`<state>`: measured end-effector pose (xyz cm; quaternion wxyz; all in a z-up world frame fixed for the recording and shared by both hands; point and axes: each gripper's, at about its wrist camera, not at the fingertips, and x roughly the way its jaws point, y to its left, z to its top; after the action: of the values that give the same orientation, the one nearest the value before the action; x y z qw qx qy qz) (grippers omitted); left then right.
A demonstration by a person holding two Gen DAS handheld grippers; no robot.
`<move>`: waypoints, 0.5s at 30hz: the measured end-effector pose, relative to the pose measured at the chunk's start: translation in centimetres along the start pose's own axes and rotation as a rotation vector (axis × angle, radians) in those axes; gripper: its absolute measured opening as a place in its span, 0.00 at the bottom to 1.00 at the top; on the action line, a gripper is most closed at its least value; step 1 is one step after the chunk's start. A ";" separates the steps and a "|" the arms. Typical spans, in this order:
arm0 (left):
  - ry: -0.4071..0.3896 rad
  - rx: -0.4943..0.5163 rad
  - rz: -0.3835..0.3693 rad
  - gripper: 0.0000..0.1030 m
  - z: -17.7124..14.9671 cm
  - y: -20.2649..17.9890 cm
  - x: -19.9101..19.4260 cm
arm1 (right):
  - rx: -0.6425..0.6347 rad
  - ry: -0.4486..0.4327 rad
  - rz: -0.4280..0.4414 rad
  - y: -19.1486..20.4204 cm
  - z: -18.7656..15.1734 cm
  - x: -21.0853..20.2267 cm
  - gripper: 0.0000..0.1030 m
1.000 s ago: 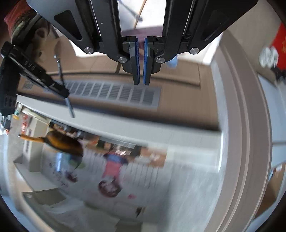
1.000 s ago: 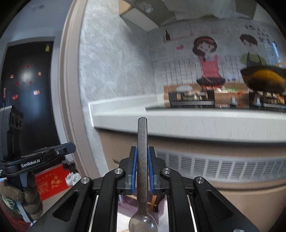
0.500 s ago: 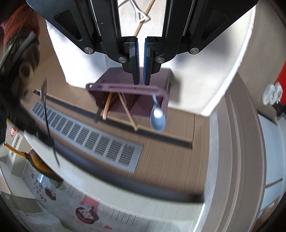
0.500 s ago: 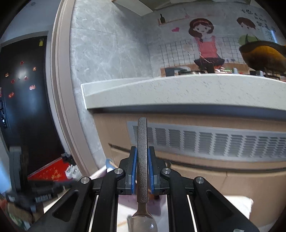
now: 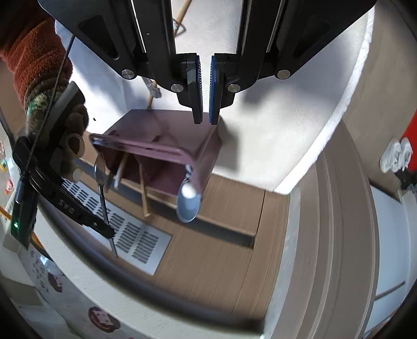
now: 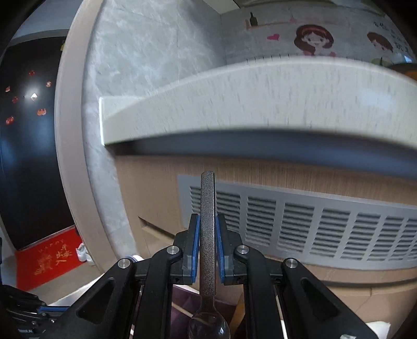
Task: Organize utensils
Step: 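Grasp a chopstick with the left gripper while the right gripper lifts the black spoon toward the caddy, then release the chopstick and black spoon into the caddy with both grippers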
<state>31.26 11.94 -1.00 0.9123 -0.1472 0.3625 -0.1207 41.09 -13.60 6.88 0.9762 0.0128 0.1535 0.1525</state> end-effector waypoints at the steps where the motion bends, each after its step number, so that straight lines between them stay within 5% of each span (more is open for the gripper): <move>1: 0.008 -0.005 -0.002 0.05 -0.1 0.1 0.4 | 0.003 0.015 0.006 -0.1 -0.3 0.3 0.11; 8: 0.045 0.003 -0.001 0.07 -0.8 -0.8 0.8 | -0.008 0.099 0.019 -0.7 -1.9 -1.3 0.12; 13: 0.054 0.024 0.033 0.23 -1.8 -1.7 -0.2 | -0.017 0.138 0.047 -0.6 -2.6 -6.0 0.12; 15: 0.059 0.028 0.055 0.25 -2.4 -1.8 -0.7 | -0.034 0.231 0.092 0.0 -3.7 -7.1 0.13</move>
<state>28.94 10.05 -1.60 0.9062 -0.1206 0.3913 -0.1049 33.49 -15.84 5.42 0.9441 -0.0143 0.2615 0.2000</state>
